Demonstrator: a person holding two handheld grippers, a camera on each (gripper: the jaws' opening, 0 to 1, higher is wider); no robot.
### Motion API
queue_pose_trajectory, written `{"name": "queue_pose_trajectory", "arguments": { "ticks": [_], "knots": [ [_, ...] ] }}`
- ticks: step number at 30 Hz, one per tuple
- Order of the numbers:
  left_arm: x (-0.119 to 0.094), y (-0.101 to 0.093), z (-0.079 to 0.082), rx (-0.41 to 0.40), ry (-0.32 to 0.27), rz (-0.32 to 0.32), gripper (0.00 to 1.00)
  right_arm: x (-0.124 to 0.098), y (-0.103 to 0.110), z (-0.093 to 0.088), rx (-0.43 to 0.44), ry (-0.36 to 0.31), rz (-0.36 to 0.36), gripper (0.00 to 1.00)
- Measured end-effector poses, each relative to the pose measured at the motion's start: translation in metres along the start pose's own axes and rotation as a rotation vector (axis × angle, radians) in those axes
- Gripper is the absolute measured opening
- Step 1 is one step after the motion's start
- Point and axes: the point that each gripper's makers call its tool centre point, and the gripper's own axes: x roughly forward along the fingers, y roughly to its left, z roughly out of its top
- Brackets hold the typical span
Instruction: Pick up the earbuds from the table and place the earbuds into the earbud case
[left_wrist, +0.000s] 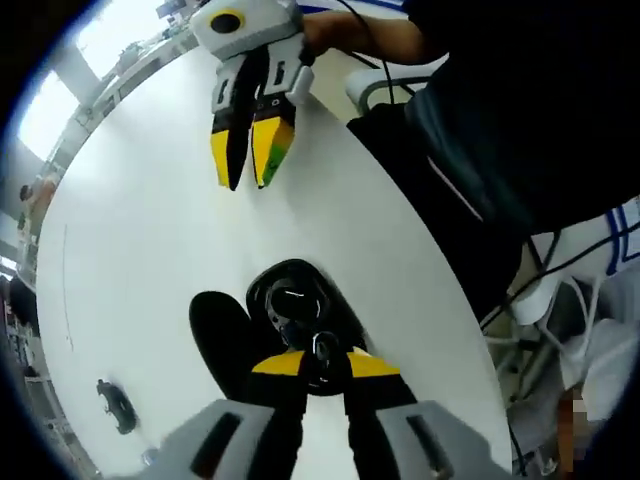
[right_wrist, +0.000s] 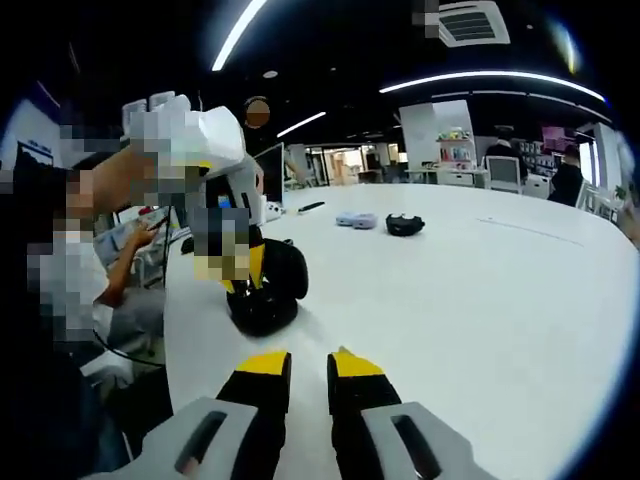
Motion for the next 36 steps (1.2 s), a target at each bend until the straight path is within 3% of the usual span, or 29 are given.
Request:
{"name": "queue_pose_trajectory", "arguments": {
  "ticks": [13,19,22,25,29,36],
  "knots": [
    [0.001,0.000,0.003,0.018,0.005,-0.016,0.17,0.000,0.001,-0.003,0.010,0.001,0.008,0.14],
    [-0.007,-0.002,0.002,-0.014,-0.012,0.014,0.19,0.001,0.001,-0.003,0.008,0.003,0.013,0.14],
    [-0.012,-0.002,0.004,-0.080,-0.044,0.047,0.21,0.001,0.003,-0.002,0.007,0.002,0.016,0.14],
    [-0.018,0.001,0.007,-0.131,-0.093,0.093,0.22,0.002,0.006,0.000,0.009,-0.004,0.024,0.14],
    [-0.035,0.005,0.006,-0.215,-0.184,0.200,0.23,0.004,0.014,0.002,-0.008,0.003,0.039,0.14],
    [-0.055,0.003,-0.015,-0.392,-0.298,0.411,0.23,0.020,0.036,0.012,-0.081,0.029,0.093,0.15]
  ]
}}
